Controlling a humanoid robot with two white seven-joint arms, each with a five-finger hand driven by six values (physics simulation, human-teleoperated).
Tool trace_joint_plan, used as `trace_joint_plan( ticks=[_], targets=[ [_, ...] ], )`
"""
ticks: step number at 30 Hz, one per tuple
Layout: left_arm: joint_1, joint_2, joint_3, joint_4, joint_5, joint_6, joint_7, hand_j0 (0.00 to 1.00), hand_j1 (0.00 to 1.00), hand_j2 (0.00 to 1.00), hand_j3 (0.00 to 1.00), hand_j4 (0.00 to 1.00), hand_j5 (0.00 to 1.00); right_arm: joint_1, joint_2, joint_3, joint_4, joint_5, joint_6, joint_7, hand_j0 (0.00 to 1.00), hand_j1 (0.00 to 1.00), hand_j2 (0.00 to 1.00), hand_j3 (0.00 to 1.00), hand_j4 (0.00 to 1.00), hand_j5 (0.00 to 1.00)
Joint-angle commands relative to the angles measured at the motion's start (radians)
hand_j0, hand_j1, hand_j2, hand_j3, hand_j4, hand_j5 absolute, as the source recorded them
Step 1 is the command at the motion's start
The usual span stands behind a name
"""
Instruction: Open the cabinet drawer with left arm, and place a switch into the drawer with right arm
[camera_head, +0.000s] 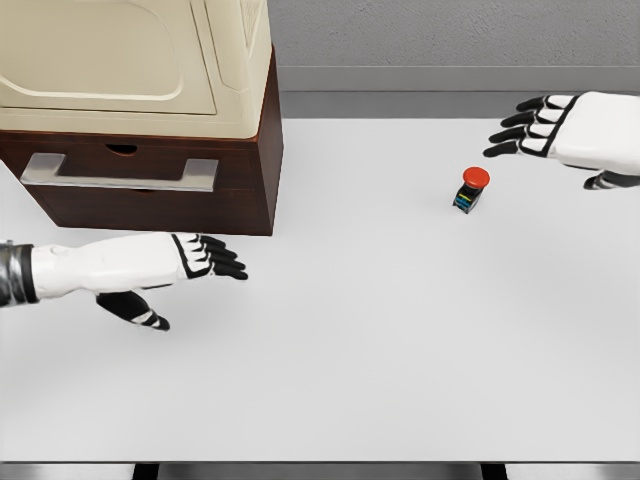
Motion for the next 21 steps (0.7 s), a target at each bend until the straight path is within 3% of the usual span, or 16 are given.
trace_joint_plan(
  ticks=[1, 4, 6, 8, 9, 11, 13, 15, 17, 18, 21],
  targets=[
    [0.0, -0.007, 0.001, 0.0, 0.012, 0.002, 0.003, 1.0, 1.0, 1.0, 1.0, 1.0, 1.0, 0.0, 0.004, 0.003, -0.002, -0.004, 0.003, 0.0, 1.0, 1.0, 1.0, 1.0, 1.0, 1.0],
    [-0.028, 0.01, -0.003, 0.0, 0.032, 0.002, 0.006, 1.0, 1.0, 1.0, 1.0, 1.0, 1.0, -0.002, 0.002, 0.001, 0.0, -0.004, 0.003, 0.0, 1.0, 1.0, 1.0, 1.0, 1.0, 1.0],
    [-0.118, 0.143, -0.039, -0.002, 0.034, 0.002, 0.117, 1.0, 1.0, 1.0, 1.0, 1.0, 1.0, 0.0, 0.036, 0.028, 0.023, 0.001, 0.003, 0.0, 1.0, 1.0, 1.0, 1.0, 1.0, 1.0],
    [-0.14, 0.182, -0.042, 0.0, 0.052, 0.002, 0.128, 1.0, 1.0, 1.0, 1.0, 1.0, 1.0, 0.0, 0.071, 0.041, 0.037, 0.032, 0.003, 0.0, 1.0, 1.0, 1.0, 1.0, 1.0, 1.0],
    [-0.143, 0.203, -0.077, 0.0, 0.165, 0.002, 0.128, 1.0, 1.0, 1.0, 1.0, 1.0, 1.0, 0.0, 0.071, 0.043, 0.041, 0.032, 0.003, 0.0, 1.0, 1.0, 1.0, 1.0, 1.0, 1.0],
    [-0.198, 0.212, -0.088, -0.002, 0.299, 0.002, 0.119, 1.0, 1.0, 1.0, 1.0, 1.0, 1.0, -0.002, 0.068, 0.038, 0.075, 0.036, 0.003, 0.0, 1.0, 1.0, 1.0, 1.0, 1.0, 1.0],
    [-0.204, 0.235, -0.098, -0.002, 0.403, 0.002, 0.114, 1.0, 1.0, 1.0, 1.0, 1.0, 1.0, -0.052, 0.058, 0.031, 0.097, 0.067, 0.003, 0.0, 1.0, 1.0, 1.0, 1.0, 1.0, 1.0],
    [-0.235, 0.241, -0.189, 0.0, 0.499, 0.002, 0.114, 1.0, 1.0, 1.0, 1.0, 1.0, 1.0, -0.054, 0.068, 0.04, 0.1, 0.064, 0.003, 0.0, 1.0, 1.0, 1.0, 1.0, 1.0, 1.0],
    [-0.261, 0.244, -0.255, -0.002, 0.693, 0.002, 0.062, 1.0, 1.0, 1.0, 1.0, 1.0, 1.0, -0.055, 0.12, 0.047, 0.149, 0.065, 0.003, 0.0, 1.0, 1.0, 1.0, 1.0, 1.0, 1.0],
    [-0.278, 0.246, -0.255, -0.002, 0.738, 0.056, -0.007, 1.0, 1.0, 1.0, 1.0, 1.0, 1.0, -0.055, 0.127, 0.058, 0.164, 0.064, 0.003, 0.0, 1.0, 1.0, 1.0, 1.0, 1.0, 1.0],
    [-0.285, 0.246, -0.258, -0.002, 0.833, 0.257, -0.017, 1.0, 1.0, 1.0, 1.0, 1.0, 1.0, -0.055, 0.162, 0.058, 0.182, 0.076, 0.003, 0.0, 1.0, 1.0, 1.0, 1.0, 1.0, 1.0]
  ],
)
